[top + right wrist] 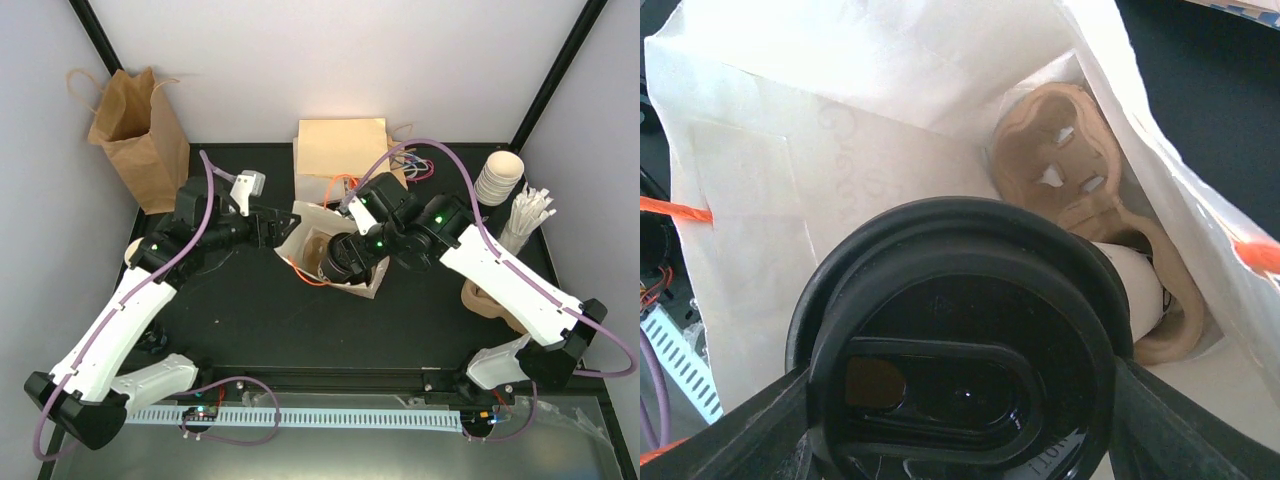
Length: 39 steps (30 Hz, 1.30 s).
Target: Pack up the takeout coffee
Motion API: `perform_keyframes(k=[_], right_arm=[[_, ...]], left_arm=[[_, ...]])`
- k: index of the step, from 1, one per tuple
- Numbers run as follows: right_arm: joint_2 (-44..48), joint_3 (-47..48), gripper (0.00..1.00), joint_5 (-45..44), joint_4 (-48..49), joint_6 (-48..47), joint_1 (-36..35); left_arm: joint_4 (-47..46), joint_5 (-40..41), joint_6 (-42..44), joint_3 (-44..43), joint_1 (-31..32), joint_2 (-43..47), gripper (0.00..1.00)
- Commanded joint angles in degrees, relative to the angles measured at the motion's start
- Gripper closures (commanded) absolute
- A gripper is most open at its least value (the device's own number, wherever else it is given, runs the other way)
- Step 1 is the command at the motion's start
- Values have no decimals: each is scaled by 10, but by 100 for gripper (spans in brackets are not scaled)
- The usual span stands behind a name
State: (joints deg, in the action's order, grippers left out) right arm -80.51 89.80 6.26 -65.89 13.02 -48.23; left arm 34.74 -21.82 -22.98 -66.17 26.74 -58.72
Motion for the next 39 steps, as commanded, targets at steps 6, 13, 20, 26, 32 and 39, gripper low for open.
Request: perform_keyframes(k=[6, 13, 20, 26, 32, 39], right_arm=[[-6, 12, 47, -45, -16, 6, 2], [10, -8, 48, -2, -13, -9, 1], [32, -40, 50, 30, -6, -16, -6], [47, -55, 50, 25, -3, -16, -8], [49, -49, 51, 4, 2, -12, -15], [40, -48, 52, -16, 11, -7, -32]], left_arm=[[26, 5, 18, -18, 2, 17, 6], [58, -17, 64, -43, 37, -3, 8], [85, 44, 85, -52, 60, -12, 11], [114, 65, 93, -57, 88, -22, 14], [209, 128, 14, -98, 141, -33, 15], [267, 189, -154, -97, 214, -33, 16]])
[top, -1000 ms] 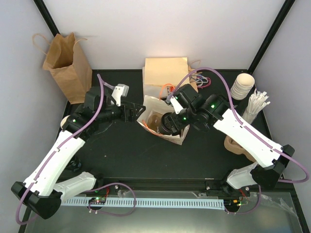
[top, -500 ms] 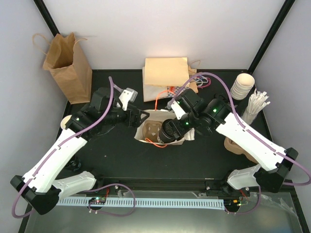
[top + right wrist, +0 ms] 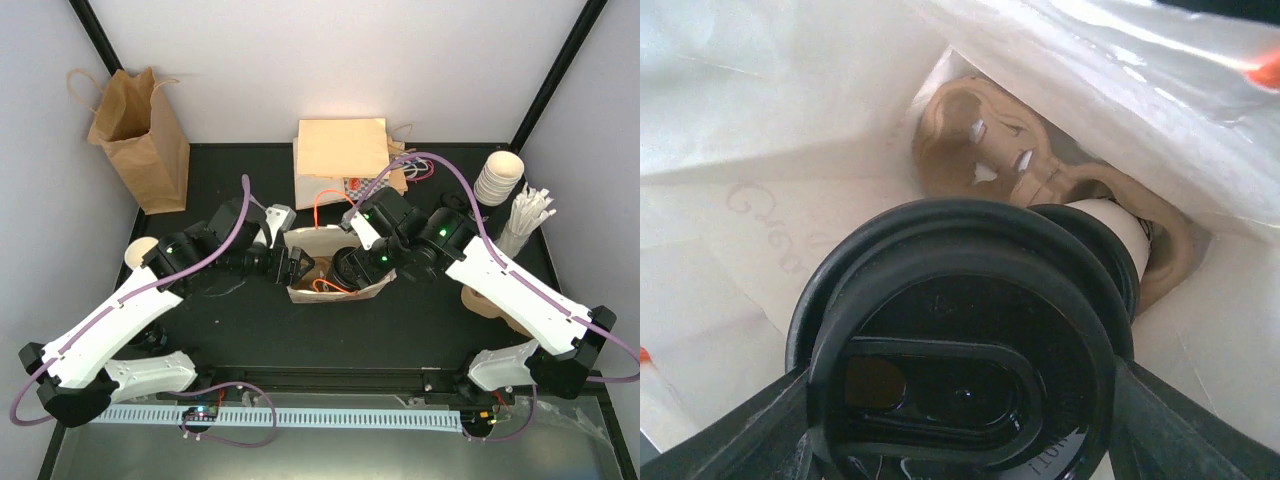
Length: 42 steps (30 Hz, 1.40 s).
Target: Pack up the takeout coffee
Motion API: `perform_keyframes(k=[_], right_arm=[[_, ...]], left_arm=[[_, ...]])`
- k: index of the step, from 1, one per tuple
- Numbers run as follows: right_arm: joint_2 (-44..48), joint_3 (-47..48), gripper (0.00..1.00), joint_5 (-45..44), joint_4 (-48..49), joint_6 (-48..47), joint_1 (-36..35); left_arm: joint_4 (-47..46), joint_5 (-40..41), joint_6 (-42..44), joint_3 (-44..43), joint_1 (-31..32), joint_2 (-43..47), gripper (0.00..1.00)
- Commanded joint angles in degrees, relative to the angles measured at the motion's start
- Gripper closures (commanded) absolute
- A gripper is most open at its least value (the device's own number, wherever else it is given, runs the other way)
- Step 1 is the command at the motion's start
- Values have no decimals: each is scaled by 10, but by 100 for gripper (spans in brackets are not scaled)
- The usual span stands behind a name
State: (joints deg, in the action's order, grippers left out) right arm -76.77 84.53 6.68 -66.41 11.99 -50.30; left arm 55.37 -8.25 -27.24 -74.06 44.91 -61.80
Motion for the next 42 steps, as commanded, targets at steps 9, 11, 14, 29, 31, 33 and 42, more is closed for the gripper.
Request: perform_keyframes(k=[9, 11, 14, 29, 31, 33, 42], right_arm=[[2, 14, 53, -58, 13, 10, -37], [4, 14, 53, -76, 11, 13, -49], [9, 8, 53, -98, 15, 16, -68], [23, -49, 54, -203, 51, 7, -240], [23, -59, 54, -227, 55, 9, -264], [18, -64, 54, -255, 53, 11, -287], [-20, -70, 59, -407, 62, 19, -323]], left_arm=[[87, 121, -186, 4, 38, -27, 31], [92, 139, -189, 7, 39, -22, 48], [72, 155, -186, 25, 39, 12, 76], [-79, 109, -136, 164, 47, 120, 98], [-100, 92, -128, 186, 47, 136, 98], [-114, 76, -119, 204, 47, 149, 98], [-149, 27, -122, 260, 55, 195, 98]])
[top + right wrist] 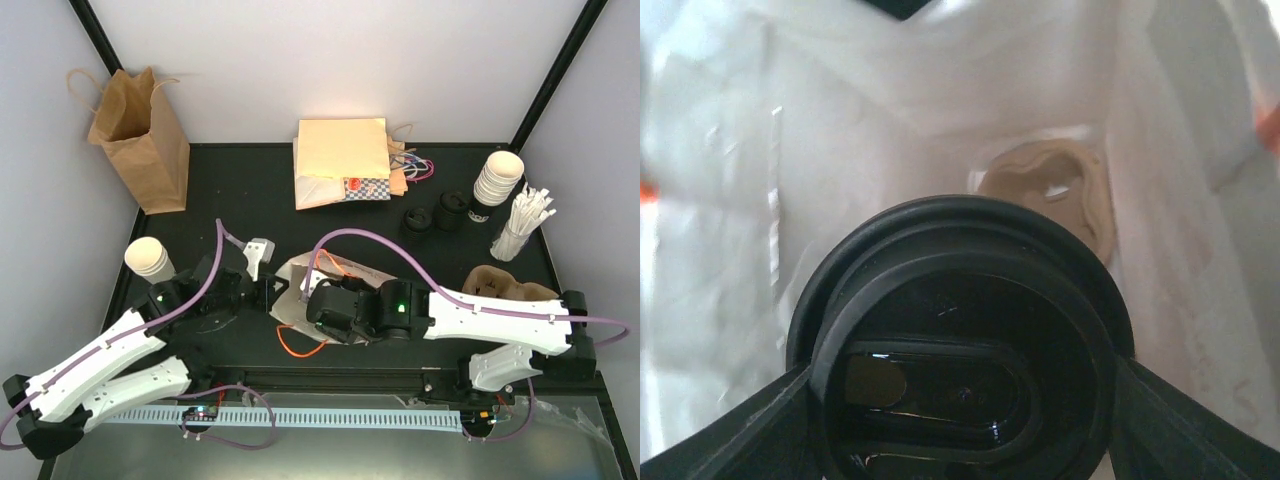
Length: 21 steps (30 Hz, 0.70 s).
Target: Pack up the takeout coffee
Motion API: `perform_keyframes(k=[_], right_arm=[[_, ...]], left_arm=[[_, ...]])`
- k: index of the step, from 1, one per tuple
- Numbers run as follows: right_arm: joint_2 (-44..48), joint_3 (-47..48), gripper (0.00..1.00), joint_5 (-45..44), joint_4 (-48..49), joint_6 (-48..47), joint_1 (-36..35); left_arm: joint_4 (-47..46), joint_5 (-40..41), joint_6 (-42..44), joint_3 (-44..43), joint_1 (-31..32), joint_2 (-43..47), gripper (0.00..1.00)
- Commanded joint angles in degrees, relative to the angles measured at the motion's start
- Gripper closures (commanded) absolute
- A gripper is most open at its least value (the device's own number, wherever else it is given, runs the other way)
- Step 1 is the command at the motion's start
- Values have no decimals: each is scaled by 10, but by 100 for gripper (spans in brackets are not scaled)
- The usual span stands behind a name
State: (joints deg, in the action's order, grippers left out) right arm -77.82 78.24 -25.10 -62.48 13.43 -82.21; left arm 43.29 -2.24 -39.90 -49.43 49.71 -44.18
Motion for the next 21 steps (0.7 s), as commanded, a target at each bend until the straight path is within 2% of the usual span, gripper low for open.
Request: perform_keyframes(k=[1, 10, 21], right_arm=[[-9, -11, 59, -95, 38, 1, -4], [-42, -29, 59, -131, 141, -32, -4], [-28, -152, 62, -163, 271, -88, -35]], left_arm=[[-30, -35, 0, 18, 8, 24, 98], [-24, -35, -33, 36, 11, 54, 98], [-41, -41, -91, 54, 11, 56, 99]])
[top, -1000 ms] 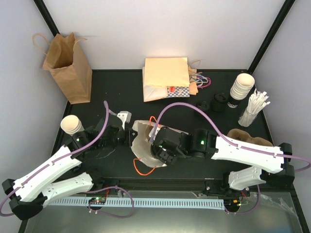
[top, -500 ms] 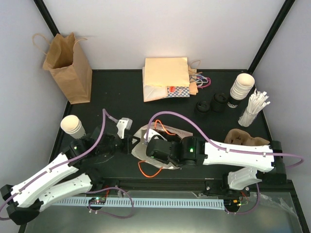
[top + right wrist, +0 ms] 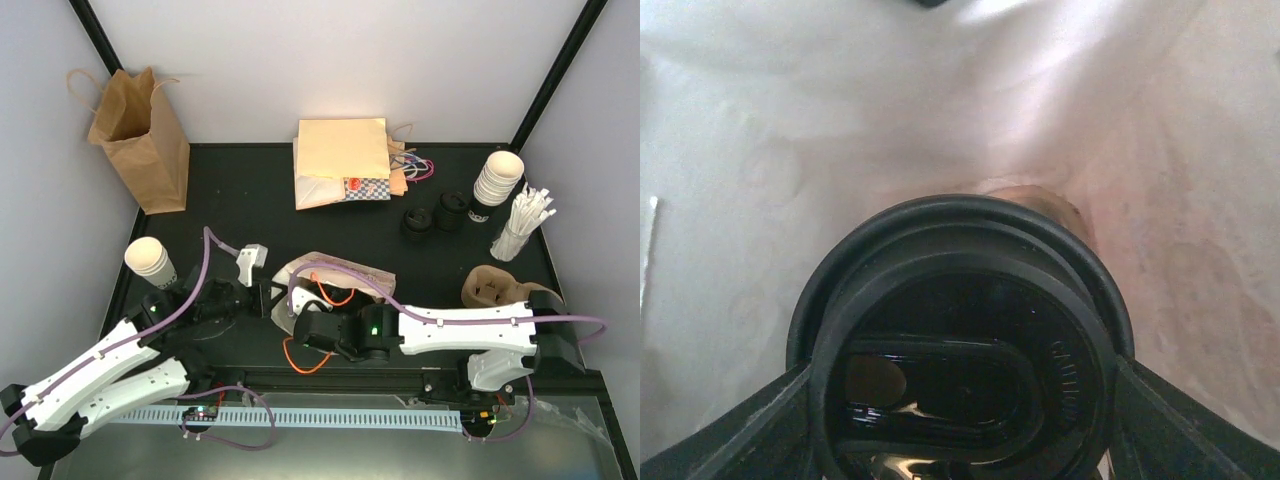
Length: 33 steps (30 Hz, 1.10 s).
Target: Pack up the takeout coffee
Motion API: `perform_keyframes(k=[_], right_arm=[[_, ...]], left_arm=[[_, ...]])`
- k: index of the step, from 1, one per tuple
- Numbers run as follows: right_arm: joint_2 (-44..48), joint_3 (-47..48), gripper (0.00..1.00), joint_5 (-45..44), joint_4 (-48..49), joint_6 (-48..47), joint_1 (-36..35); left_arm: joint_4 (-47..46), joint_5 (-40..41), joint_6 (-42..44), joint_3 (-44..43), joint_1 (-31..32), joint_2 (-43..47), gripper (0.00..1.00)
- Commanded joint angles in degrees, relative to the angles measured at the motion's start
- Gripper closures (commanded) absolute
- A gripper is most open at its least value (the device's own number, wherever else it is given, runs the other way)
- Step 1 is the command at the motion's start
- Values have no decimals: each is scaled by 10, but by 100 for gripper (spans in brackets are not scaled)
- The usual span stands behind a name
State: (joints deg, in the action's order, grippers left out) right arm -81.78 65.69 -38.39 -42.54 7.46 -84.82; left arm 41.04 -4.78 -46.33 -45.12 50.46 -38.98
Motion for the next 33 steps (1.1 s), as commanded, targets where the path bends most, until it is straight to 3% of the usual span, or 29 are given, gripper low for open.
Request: perform_keyframes(k=[1, 11, 33], right_arm=[[8, -32, 63, -33, 77, -32, -9], [-38, -49, 65, -113, 94, -67, -5], [-66, -51, 67, -134, 65, -69, 6]], left_arm=[[-19, -17, -27, 14, 3, 6, 98], [-12, -23, -33, 27, 4, 25, 98], [13, -26, -44, 21, 4, 44, 98]])
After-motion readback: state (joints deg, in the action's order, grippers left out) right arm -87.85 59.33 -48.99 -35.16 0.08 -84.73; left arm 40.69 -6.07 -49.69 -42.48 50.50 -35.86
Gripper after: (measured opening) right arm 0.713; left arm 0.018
